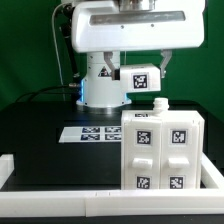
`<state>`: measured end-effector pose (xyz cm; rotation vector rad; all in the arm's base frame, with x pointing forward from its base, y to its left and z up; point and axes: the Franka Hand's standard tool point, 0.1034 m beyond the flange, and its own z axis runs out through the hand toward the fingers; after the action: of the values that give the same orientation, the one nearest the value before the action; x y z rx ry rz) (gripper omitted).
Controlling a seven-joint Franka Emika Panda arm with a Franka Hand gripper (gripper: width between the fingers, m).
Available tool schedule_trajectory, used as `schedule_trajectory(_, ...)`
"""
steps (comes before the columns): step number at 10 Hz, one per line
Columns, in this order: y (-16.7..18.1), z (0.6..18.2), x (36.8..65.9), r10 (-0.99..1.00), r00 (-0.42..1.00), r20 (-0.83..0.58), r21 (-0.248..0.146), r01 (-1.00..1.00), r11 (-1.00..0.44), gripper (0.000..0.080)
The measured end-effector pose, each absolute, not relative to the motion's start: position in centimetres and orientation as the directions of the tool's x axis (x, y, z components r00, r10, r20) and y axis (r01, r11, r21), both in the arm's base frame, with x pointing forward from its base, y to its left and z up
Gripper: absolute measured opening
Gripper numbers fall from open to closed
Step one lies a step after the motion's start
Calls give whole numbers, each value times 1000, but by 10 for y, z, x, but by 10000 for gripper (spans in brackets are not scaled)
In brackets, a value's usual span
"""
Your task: Assemble cabinet
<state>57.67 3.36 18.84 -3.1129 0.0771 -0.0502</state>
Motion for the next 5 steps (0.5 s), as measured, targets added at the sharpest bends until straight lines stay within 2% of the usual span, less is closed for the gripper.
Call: schedule_trajectory(5, 34, 183, 576, -34, 999, 22, -26, -33, -999, 557)
